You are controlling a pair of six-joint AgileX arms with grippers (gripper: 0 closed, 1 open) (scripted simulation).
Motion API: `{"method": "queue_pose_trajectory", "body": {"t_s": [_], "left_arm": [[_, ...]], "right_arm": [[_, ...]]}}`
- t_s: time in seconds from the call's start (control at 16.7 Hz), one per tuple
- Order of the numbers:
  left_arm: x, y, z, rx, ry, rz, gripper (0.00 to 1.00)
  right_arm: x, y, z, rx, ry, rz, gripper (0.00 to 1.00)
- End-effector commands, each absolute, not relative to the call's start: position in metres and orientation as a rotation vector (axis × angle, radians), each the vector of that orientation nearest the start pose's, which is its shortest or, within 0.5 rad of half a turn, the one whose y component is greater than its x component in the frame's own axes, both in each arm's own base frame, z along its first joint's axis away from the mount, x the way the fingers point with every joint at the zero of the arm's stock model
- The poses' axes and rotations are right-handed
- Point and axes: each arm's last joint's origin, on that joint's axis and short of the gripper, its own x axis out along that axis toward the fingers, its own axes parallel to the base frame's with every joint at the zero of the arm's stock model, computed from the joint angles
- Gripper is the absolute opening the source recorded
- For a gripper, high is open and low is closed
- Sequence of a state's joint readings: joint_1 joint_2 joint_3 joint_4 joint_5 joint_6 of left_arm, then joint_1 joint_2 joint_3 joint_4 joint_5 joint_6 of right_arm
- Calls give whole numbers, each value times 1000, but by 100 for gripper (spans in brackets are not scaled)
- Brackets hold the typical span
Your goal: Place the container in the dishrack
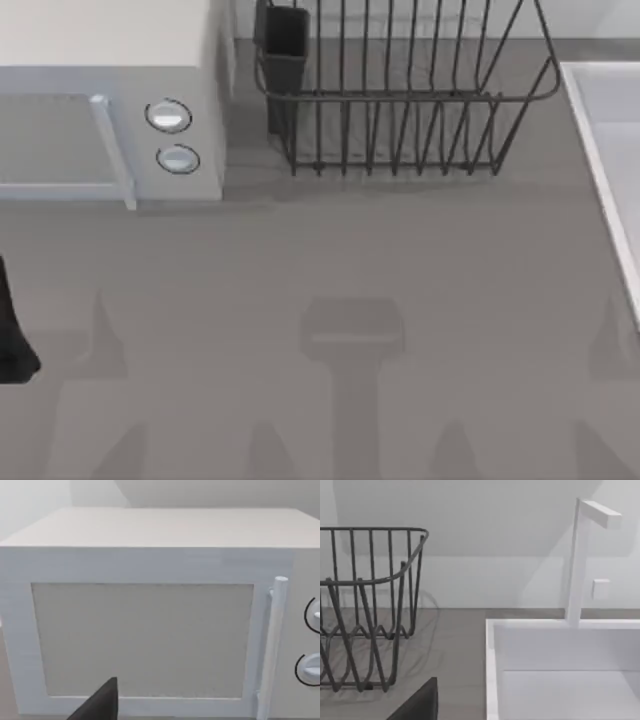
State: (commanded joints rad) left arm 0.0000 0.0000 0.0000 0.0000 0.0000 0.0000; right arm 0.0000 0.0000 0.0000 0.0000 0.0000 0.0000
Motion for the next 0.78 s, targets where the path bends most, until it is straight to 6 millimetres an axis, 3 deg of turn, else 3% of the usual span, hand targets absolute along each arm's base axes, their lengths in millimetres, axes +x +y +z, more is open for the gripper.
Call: {"method": "queue_pose_trajectory", "body": {"t_s": [0.24,0.42,0.6,0.78], "left_arm": [[106,-1,160,0,0,0,100],[106,-1,160,0,0,0,100],[106,-1,160,0,0,0,100],[106,-1,160,0,0,0,100]], "right_arm": [[106,-3,166,-19,27,-18,100],[108,-10,188,-84,131,-74,100],[120,-23,219,-159,322,-138,100],[147,-46,244,-204,600,-178,100]]}}
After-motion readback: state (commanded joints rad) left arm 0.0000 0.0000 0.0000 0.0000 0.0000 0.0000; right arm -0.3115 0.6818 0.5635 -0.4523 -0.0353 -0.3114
